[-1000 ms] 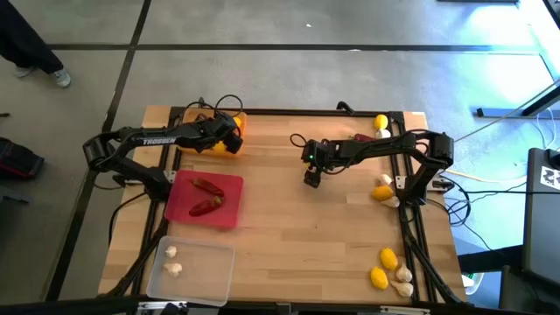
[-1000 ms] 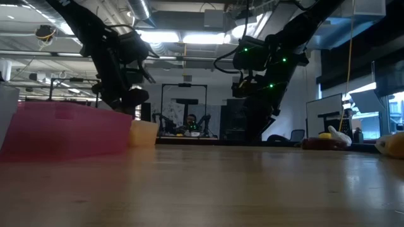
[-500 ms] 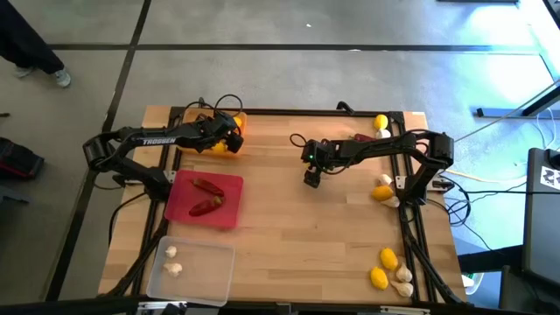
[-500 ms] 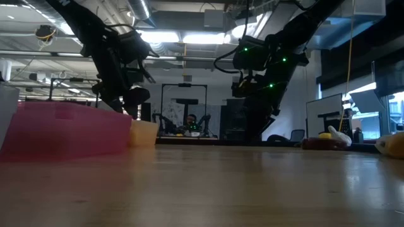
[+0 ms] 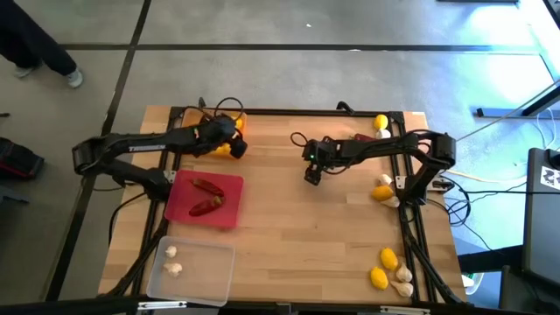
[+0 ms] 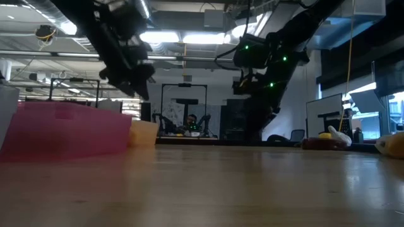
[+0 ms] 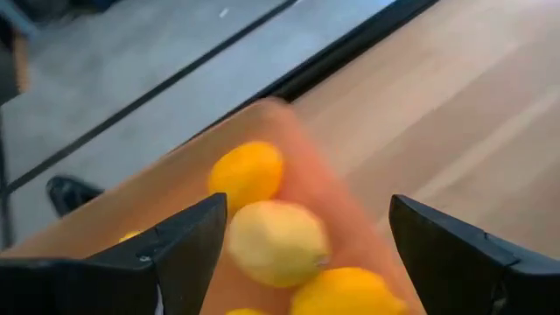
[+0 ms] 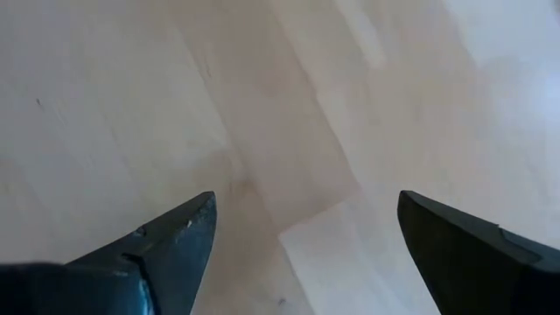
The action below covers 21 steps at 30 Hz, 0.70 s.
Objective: Sort produce into baskets
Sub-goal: Put the chilli pepper into the pink bin
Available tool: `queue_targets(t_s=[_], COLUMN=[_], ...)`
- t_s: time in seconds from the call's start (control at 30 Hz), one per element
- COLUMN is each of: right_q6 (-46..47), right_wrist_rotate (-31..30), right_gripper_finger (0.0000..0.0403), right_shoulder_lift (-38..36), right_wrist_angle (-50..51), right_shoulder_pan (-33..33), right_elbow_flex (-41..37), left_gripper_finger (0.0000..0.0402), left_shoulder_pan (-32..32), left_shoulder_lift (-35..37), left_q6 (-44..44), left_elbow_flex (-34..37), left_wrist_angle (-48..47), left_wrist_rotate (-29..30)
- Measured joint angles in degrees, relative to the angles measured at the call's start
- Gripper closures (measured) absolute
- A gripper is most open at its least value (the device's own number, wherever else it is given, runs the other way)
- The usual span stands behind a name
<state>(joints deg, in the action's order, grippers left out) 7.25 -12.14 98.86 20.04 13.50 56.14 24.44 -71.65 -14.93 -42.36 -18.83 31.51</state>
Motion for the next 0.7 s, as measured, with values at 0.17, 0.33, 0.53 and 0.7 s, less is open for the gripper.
queue_targets(t_s=[0.17,0.33,0.53,0.7], right_q6=[-0.19,-1.25,-1.58,-3.39], right_wrist_rotate=[-2.64,-6.3,-8.0,-8.01], right_gripper_finger=[0.0054,0.0054,0.0054,0.0054], right_shoulder_lift=[-4.71,-11.4,-16.63,-16.97], right_wrist_angle=[3.11,11.41,22.84,30.66], right_shoulder_pan=[0.02,0.88,5.39,11.34], right_elbow_flex=[0.02,0.04,0.04,0.04], left_gripper_finger=[0.0086,0.0086,0.0086,0.0085], left_shoulder_pan=[-5.23,-8.43,-9.91,-9.92], left_shoulder_lift=[3.42,3.62,3.62,3.6], left_q6=[-1.49,-3.86,-4.51,-4.73], left_elbow_flex=[-0.1,-0.1,-0.1,-0.1], left_wrist_angle=[0.22,-0.11,-0.09,-0.13], left_wrist_rotate=[-0.02,-0.07,-0.07,-0.04])
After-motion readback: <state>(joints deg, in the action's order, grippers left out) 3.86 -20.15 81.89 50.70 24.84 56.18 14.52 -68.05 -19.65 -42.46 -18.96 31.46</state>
